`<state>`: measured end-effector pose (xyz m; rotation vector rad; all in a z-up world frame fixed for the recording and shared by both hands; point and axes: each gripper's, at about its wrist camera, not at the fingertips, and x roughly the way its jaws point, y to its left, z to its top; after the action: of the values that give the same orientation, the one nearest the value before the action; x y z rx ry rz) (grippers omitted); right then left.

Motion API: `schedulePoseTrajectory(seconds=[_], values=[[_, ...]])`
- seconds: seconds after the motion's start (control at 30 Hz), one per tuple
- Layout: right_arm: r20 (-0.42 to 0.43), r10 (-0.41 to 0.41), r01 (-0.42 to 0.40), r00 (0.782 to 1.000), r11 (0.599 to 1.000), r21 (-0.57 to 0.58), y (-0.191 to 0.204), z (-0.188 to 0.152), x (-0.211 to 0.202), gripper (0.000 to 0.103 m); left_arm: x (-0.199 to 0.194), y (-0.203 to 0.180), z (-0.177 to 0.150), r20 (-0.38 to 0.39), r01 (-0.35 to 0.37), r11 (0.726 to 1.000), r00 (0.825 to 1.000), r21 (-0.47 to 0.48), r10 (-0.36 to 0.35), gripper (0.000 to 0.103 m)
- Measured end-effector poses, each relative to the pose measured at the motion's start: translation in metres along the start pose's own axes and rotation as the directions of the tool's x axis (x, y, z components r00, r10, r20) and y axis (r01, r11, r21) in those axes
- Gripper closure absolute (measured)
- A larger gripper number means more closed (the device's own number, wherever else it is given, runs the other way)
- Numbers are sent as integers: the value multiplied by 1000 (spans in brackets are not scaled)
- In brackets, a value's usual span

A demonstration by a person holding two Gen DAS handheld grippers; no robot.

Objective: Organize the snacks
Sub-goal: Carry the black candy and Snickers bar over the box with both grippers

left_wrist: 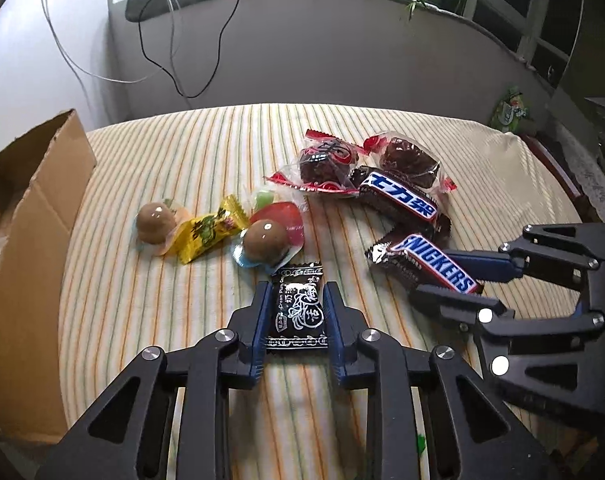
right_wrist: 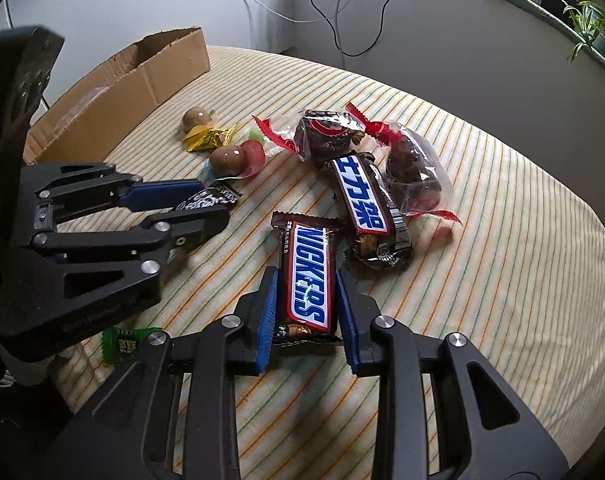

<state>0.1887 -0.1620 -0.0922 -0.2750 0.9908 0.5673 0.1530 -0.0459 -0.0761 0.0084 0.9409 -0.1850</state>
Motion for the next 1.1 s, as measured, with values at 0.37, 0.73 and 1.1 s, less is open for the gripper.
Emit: schedulePoseTrajectory(seconds=[0.37,0.73,1.1], values=[[25,19,-19,1000,1000,10,8,8,-17,74,-26,11,-11,47,27,999,999,-39,-25,80],[83,50,-49,995,999,-18,41,30,-38,74,-78,53,-19,154,6,993,988,-118,13,80],[120,99,-88,988,992,-92,93,78,-35,74,-112,113,-30,213,-64,975,971,-212,110,80]])
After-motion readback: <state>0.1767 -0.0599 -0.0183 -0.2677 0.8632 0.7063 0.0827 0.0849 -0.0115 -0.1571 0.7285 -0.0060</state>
